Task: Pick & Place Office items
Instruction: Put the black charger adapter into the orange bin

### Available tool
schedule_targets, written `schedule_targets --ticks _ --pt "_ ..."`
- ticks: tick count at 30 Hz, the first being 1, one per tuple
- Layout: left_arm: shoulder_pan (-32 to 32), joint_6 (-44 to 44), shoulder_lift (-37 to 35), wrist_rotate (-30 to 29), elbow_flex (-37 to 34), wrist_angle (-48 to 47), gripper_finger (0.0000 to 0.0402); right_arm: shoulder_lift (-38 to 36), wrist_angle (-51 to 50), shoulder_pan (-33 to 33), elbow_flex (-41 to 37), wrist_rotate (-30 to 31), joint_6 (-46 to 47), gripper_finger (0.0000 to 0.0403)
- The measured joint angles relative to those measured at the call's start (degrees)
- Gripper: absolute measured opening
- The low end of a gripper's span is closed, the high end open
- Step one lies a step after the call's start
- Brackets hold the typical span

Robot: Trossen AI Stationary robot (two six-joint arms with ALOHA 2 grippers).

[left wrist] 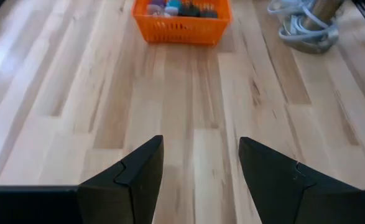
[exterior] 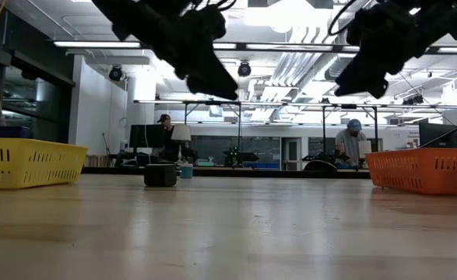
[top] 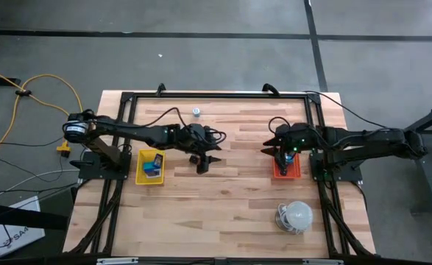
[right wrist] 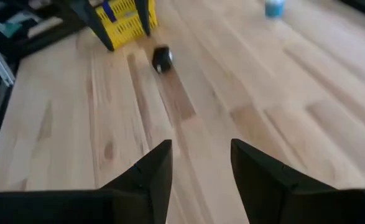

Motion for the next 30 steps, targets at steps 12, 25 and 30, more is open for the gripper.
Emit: schedule_targets --ticks 12,25,30 --pt "-0.01 -0.99 -3.21 0.22 0.01 -6.53 0.0202 -0.02 3.57 0.03 0.02 1.51 -4.15 0.0148" --pt "-0.01 -1.55 -3.67 0.24 0.01 -16.69 0.0202 -0.02 3.54 0.03 0.02 1.34 -2.25 0.0148" --pt "-0.01 -0.25 -4.17 0.23 0.01 -21.99 0.0202 -0.02 3.52 0.03 0.02 1.39 -2.25 0.0149"
